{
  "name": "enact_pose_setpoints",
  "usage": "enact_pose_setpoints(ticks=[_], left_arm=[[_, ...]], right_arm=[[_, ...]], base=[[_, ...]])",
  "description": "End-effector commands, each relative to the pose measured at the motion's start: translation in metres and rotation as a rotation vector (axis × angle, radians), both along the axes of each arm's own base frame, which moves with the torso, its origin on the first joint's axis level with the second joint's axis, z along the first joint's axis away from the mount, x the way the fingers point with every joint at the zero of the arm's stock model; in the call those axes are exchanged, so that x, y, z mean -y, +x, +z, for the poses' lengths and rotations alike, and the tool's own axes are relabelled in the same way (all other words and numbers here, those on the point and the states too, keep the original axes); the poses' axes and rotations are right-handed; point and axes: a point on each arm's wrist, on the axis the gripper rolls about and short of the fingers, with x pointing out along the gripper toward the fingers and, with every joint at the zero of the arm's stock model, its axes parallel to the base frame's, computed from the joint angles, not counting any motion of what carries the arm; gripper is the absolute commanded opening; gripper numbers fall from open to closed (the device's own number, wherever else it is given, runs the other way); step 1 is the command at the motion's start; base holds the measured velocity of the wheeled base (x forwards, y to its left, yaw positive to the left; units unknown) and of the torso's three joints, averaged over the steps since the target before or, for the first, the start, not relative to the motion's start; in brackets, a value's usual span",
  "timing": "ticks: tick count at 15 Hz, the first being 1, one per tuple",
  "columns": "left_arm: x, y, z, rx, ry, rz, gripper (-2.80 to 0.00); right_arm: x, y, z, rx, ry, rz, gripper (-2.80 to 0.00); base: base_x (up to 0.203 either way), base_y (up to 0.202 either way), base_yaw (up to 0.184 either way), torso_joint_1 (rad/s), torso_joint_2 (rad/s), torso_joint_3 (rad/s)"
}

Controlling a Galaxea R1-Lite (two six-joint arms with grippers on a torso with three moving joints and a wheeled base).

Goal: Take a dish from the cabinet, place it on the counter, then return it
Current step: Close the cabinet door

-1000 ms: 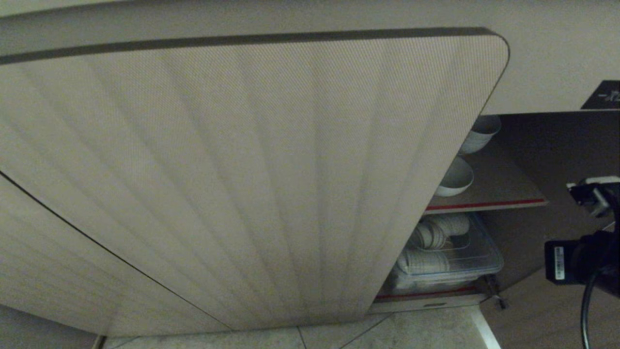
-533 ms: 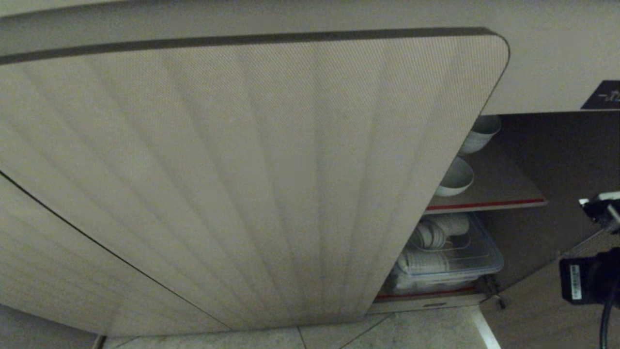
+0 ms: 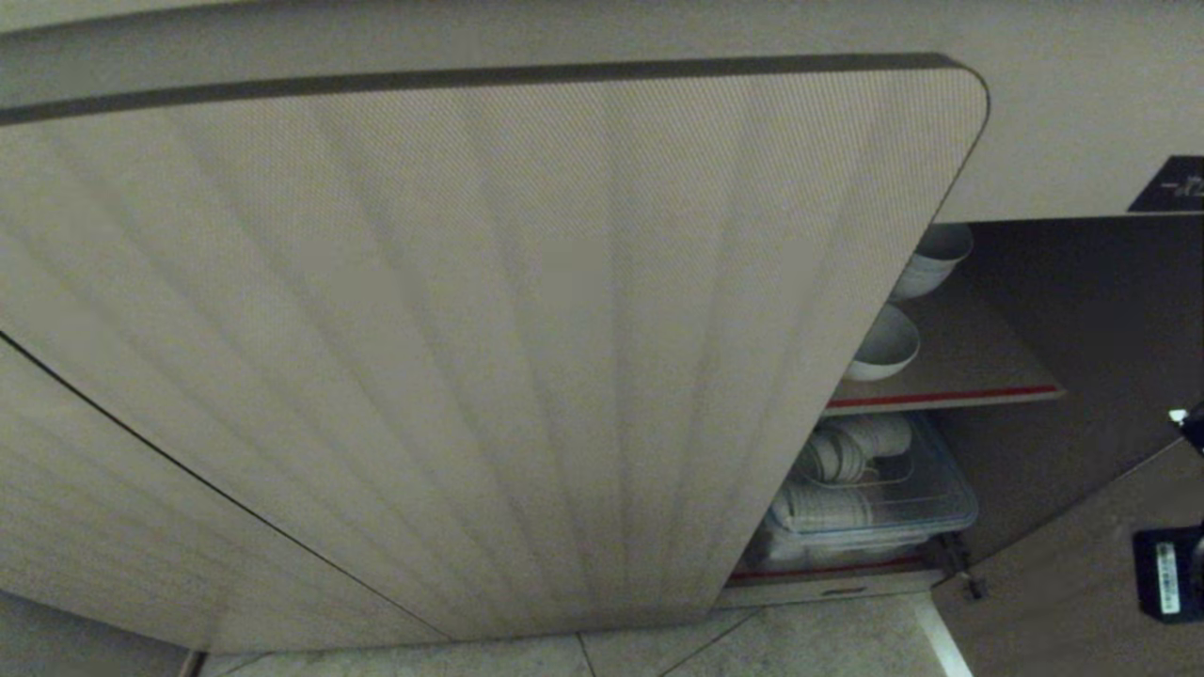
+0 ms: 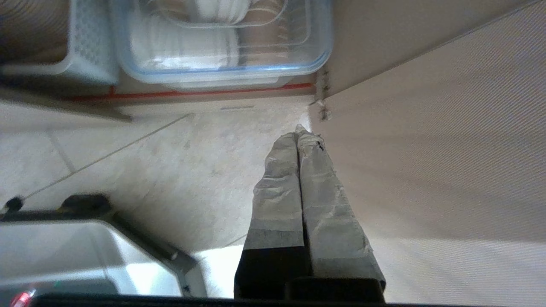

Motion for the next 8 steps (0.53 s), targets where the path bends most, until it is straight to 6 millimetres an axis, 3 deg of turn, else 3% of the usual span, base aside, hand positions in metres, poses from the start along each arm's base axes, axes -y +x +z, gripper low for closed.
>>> enact_pose_setpoints(ticks=[1,8], left_arm=[[0.000,0.000,0.000,0.001,0.000,0.001,-2.80],[0.000,0.000,0.000,0.001,0.000,0.001,-2.80]], right_arm=[[0.004,-0.010,-0.003,0.009,0.016,-0.004,-2.80],[0.005,-0.028,-0.017,0.008,0.011,-0.006,-2.80]], base=[[0.000,0.000,0.000,0.000,0.00,0.000],[0.000,0.000,0.000,0.000,0.00,0.000]])
